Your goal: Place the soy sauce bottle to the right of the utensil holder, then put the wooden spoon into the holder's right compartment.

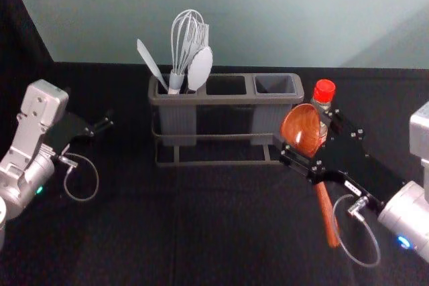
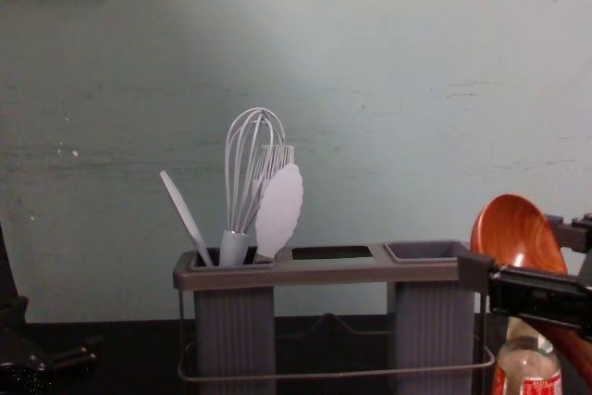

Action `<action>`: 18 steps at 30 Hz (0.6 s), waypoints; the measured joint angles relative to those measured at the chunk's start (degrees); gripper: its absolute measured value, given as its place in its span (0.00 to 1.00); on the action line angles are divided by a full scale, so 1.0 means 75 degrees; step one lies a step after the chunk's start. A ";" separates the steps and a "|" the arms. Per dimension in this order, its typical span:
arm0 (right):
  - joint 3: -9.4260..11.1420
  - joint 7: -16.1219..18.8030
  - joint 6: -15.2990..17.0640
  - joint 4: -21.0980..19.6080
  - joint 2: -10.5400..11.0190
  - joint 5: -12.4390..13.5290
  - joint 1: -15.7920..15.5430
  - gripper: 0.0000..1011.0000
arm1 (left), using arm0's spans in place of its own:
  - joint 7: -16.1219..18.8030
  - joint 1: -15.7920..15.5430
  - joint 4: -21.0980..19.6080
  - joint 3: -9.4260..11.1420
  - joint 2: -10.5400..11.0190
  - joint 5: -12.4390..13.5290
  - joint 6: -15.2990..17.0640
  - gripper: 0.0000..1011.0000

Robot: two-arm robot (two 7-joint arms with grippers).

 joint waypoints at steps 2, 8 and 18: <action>0.0022 0.0035 -0.0264 0.0089 0.0033 0.0101 -0.0034 0.83 | 0.0000 0.0000 0.0000 0.0000 0.0000 0.0000 0.0000 1.00; 0.0026 0.0039 -0.0393 0.0152 0.0055 0.0165 -0.0053 0.83 | 0.0000 0.0000 0.0000 0.0000 0.0000 0.0000 0.0000 1.00; 0.0017 0.0035 -0.0332 0.0135 0.0040 0.0150 -0.0040 0.83 | 0.0000 0.0000 0.0000 0.0000 0.0000 0.0000 0.0000 1.00</action>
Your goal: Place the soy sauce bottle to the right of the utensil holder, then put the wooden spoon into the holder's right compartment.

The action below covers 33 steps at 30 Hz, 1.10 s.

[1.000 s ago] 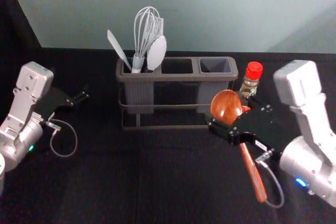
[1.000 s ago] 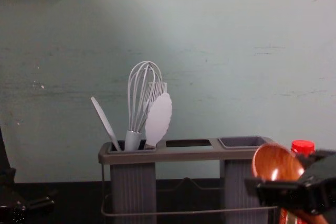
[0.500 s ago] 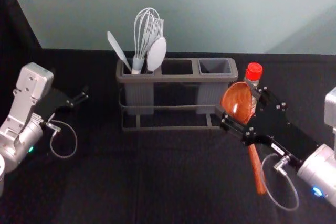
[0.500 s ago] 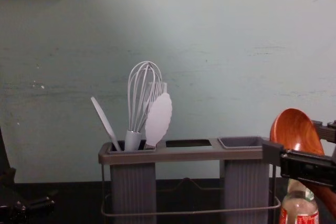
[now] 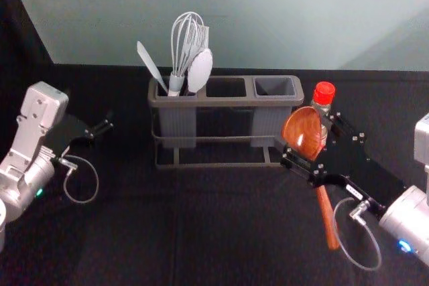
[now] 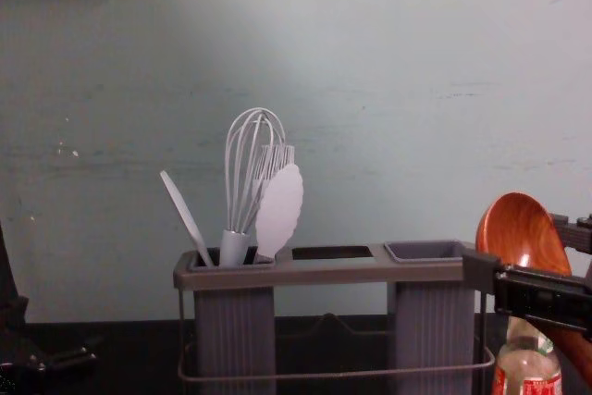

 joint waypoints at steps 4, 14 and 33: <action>-0.0004 -0.0002 0.0020 -0.0004 -0.0003 -0.0012 0.0003 0.83 | 0.0000 0.0000 0.0000 0.0000 -0.0001 0.0000 0.0000 1.00; -0.0010 -0.0008 0.0040 -0.0013 -0.0009 -0.0025 0.0010 0.83 | 0.0000 0.0000 0.0000 0.0000 0.0000 0.0000 0.0000 1.00; -0.0801 0.0121 -0.0520 0.1156 -0.0133 0.0037 0.2198 0.83 | 0.0000 0.0000 0.0000 0.0000 0.0000 0.0000 0.0000 1.00</action>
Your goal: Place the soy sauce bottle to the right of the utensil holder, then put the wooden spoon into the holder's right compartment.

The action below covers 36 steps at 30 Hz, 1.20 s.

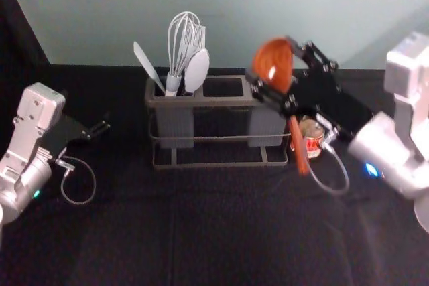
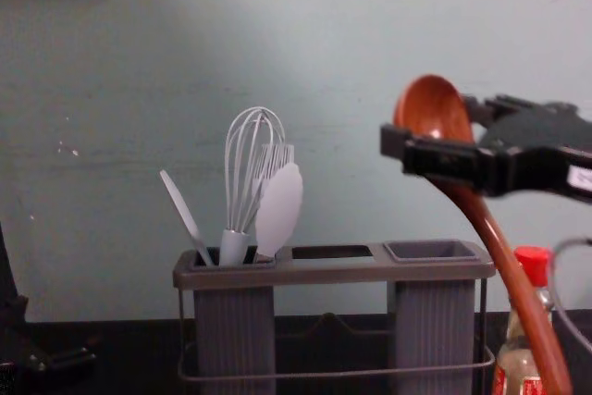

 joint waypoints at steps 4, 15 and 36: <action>-0.0203 0.0064 -0.0256 0.0575 -0.0109 0.0027 0.0766 0.83 | 0.0000 0.0000 -0.0001 0.0000 0.0000 0.0000 -0.0001 1.00; -0.0534 0.0072 -0.0751 0.1656 -0.0358 0.0154 0.2010 0.83 | 0.0000 0.0000 0.0000 0.0000 0.0000 0.0000 0.0000 1.00; -0.0934 0.0219 -0.2103 0.3504 -0.0614 0.0659 0.3298 0.83 | 0.0000 0.0001 0.0000 -0.0001 0.0000 0.0000 0.0000 1.00</action>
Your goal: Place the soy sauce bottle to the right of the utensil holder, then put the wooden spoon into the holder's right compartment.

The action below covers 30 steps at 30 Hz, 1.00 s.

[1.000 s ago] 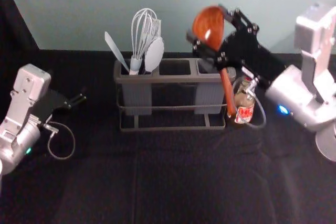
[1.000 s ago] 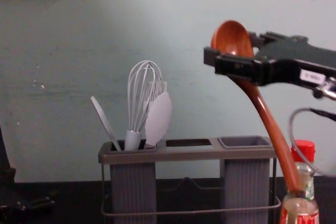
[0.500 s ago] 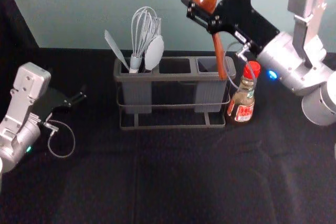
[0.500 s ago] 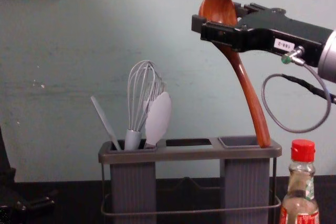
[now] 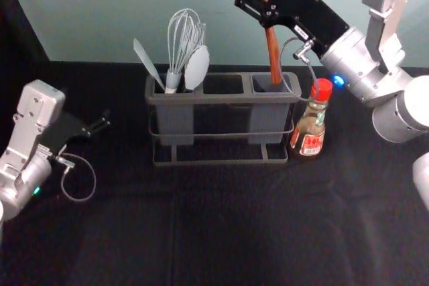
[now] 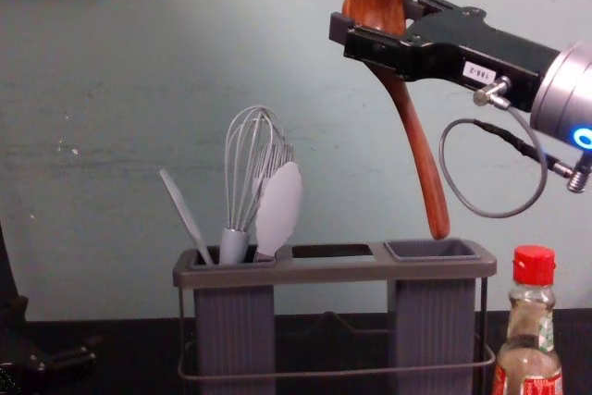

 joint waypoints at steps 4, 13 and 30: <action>-0.0065 -0.0004 -0.0181 0.0193 -0.0026 0.0042 0.0042 0.83 | 0.0000 0.0000 0.0000 0.0000 0.0000 0.0000 0.0000 1.00; -0.0165 -0.0063 -0.0738 0.0632 -0.0140 0.0048 -0.0002 0.83 | 0.0000 0.0000 0.0000 0.0000 0.0000 0.0000 0.0000 1.00; -0.0144 -0.0064 -0.1093 0.0989 -0.0214 0.0034 -0.0303 0.83 | 0.0000 -0.0001 0.0000 0.0001 0.0000 0.0000 0.0000 1.00</action>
